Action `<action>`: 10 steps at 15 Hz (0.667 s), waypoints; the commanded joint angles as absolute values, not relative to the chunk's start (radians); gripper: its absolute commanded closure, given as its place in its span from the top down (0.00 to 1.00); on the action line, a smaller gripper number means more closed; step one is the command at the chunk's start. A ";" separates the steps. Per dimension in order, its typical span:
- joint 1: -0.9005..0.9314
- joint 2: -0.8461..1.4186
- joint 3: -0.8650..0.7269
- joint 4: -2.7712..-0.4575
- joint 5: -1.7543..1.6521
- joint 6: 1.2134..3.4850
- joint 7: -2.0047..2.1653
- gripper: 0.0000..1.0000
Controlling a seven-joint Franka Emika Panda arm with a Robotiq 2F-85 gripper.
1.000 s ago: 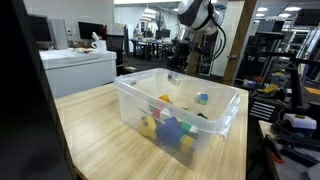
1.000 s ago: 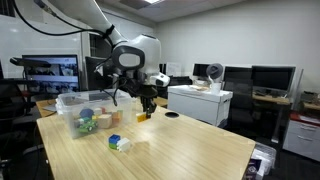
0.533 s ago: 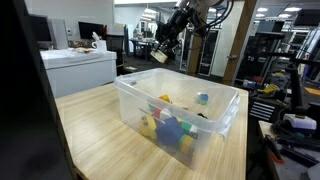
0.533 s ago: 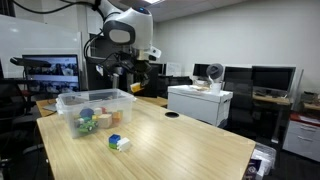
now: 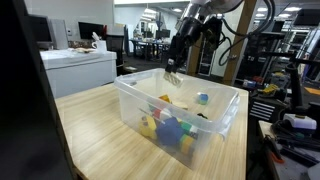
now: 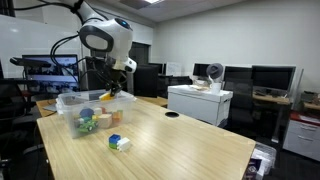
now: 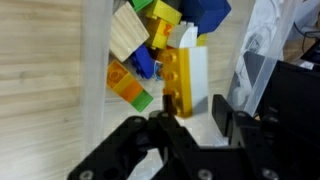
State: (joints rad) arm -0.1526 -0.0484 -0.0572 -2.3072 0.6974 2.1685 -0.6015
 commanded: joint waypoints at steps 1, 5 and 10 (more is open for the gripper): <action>-0.121 -0.105 -0.079 -2.381 0.681 2.159 -0.648 0.77; -0.114 -0.093 -0.097 -2.346 0.695 2.165 -0.665 0.99; -0.143 -0.032 -0.160 -2.191 0.732 2.198 -0.660 1.00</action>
State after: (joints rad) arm -0.1261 -0.0700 -0.1257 -2.2591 0.7047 2.1742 -0.6420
